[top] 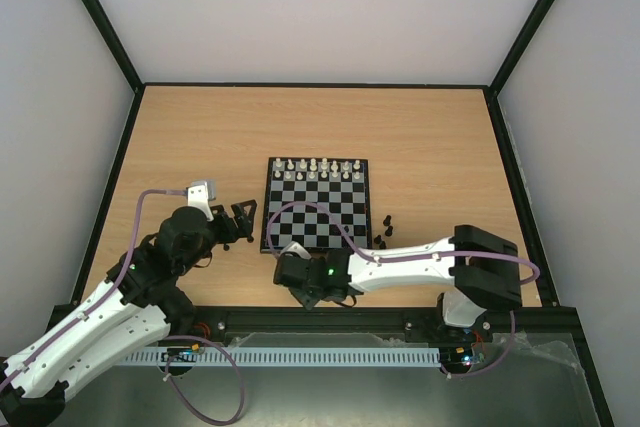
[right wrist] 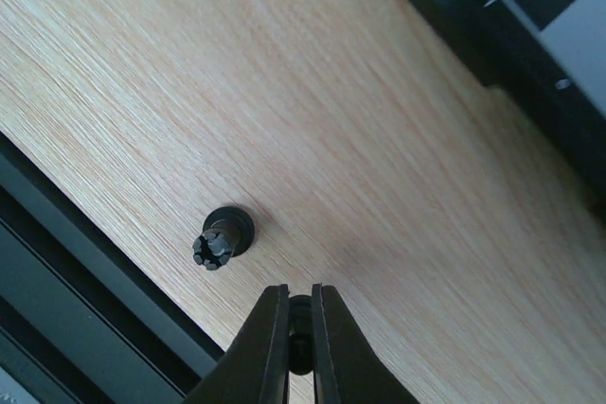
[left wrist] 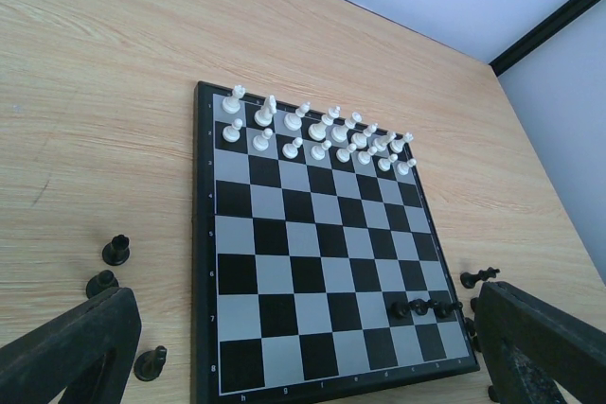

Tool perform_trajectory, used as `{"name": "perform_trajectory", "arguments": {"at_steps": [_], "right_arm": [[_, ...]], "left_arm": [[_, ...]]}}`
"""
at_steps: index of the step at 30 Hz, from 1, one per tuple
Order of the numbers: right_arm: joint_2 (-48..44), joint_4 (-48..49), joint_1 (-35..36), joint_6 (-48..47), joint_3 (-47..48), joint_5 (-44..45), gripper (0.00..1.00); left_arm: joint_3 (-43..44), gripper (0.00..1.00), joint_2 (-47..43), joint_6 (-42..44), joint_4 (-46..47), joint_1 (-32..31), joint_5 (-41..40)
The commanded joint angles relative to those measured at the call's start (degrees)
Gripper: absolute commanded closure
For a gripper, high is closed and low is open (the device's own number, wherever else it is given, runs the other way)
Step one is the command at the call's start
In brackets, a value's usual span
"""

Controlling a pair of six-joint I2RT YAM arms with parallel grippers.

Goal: Set up the chess pieces on the board
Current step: Pick up the chess piece at the center of the board, then place the chess piece on the chessboard.

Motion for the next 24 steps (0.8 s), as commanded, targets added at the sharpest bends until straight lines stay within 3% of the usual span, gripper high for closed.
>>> {"name": "perform_trajectory", "arguments": {"at_steps": [1, 10, 17, 24], "right_arm": [[-3.8, -5.2, -0.7, 0.4, 0.9, 3.9, 0.98], [-6.6, -5.5, -13.2, -4.7, 1.9, 2.8, 0.97], [-3.2, -4.1, -22.7, -8.7, 5.3, -1.9, 0.97], [2.4, -3.1, -27.0, -11.8, 9.1, -5.3, 0.97]], "left_arm": [[-0.3, 0.01, -0.1, -0.5, 0.8, 0.2, -0.1], [-0.3, 0.01, 1.4, -0.2, 1.8, 0.2, -0.1], [0.0, 0.01, 3.2, 0.2, 2.9, 0.2, 0.3], [0.4, 0.01, 3.5, 0.7, 2.9, 0.2, -0.2]]}}
